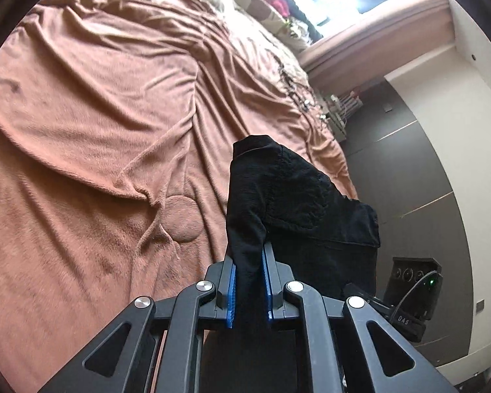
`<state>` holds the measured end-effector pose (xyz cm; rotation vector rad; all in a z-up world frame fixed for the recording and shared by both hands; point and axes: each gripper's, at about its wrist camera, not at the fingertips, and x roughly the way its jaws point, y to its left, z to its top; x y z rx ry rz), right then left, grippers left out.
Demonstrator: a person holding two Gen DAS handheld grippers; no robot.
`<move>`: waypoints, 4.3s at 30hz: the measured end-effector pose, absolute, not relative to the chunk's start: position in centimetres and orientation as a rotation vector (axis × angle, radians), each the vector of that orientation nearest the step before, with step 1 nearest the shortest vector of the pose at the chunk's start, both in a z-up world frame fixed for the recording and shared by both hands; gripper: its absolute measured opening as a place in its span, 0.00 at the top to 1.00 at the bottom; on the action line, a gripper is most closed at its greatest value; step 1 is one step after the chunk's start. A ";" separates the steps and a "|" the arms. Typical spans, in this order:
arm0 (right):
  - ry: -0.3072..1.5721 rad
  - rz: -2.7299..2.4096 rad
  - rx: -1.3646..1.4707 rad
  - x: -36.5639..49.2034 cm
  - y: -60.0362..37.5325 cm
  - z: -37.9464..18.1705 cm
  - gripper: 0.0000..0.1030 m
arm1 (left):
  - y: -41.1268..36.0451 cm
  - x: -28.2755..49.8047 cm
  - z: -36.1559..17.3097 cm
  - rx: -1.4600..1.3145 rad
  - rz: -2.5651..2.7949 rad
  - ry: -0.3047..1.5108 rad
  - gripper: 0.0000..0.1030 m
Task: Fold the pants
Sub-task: 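Close both tools on the pants edge and lift the pants off the duvet, then carry the hanging pants with both tools toward the clothes pile by the headboard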
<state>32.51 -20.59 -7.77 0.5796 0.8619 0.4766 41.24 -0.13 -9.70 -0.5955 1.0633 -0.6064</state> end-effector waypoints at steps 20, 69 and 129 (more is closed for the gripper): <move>0.685 0.580 0.421 24.9 -16.4 -2.3 0.78 | 4.5 31.3 -0.8 -0.600 -0.593 0.814 0.87; 0.478 0.911 0.230 18.5 -3.9 4.4 0.78 | 21.2 7.1 17.2 -0.531 -0.391 0.403 0.88; 0.649 1.154 0.131 44.6 24.7 -0.2 0.78 | 54.2 21.7 15.0 -0.569 0.109 0.357 0.89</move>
